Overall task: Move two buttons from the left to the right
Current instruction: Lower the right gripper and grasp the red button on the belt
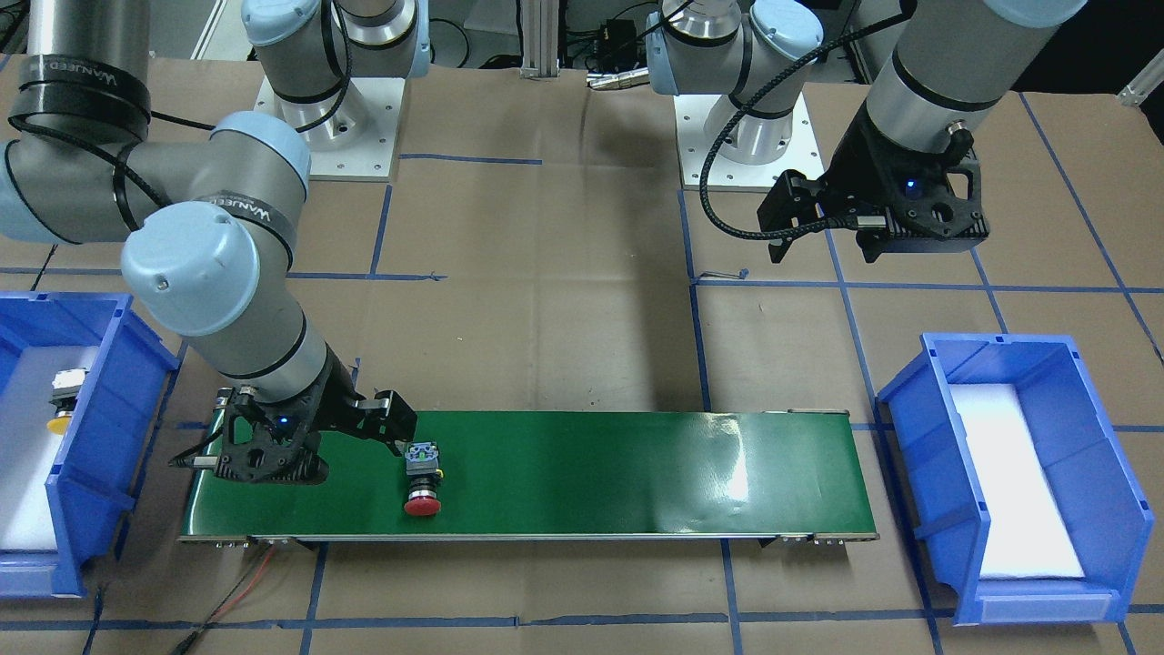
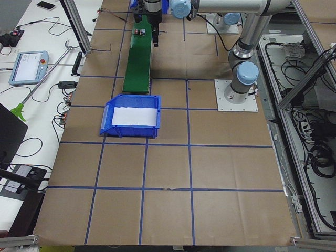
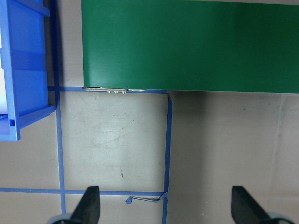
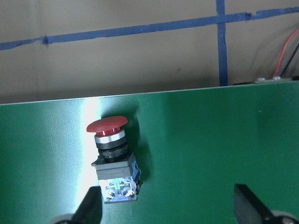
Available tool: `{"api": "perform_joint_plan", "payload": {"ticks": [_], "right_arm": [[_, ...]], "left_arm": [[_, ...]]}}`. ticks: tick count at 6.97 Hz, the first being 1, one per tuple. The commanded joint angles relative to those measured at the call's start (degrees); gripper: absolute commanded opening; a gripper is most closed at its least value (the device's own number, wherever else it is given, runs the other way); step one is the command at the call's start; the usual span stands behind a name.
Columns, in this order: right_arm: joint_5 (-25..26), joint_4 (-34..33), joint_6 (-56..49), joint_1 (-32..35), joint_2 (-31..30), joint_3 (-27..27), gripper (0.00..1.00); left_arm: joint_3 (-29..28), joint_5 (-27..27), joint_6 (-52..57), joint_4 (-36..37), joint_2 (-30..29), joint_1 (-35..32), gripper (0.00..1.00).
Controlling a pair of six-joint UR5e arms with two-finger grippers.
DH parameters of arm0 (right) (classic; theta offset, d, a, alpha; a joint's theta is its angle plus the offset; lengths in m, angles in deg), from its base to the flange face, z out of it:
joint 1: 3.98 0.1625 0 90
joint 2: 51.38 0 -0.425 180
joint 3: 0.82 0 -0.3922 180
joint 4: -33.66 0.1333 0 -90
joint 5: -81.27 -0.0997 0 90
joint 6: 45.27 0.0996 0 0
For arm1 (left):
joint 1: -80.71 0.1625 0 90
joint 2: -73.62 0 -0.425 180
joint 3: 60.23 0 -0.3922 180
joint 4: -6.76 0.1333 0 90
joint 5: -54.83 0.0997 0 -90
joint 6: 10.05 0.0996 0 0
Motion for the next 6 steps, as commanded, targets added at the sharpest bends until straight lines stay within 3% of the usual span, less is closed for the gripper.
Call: {"api": "perform_joint_plan", "payload": {"ticks": [1,5,6], "right_arm": [[-0.05,-4.39,-0.06,0.34,3.47,-0.03,1.0],[0.21,-4.58,1.26,1.22,6.47,-1.34,0.98],[1.26,-4.41,0.39,1.13,6.21,-1.52,0.71]], "left_arm": [[0.17,0.06,0.0,0.03,0.09,0.0,1.0],[0.17,-0.03,-0.09,0.12,0.09,0.0,1.0],[0.17,-0.03,-0.09,0.12,0.09,0.0,1.0]]}}
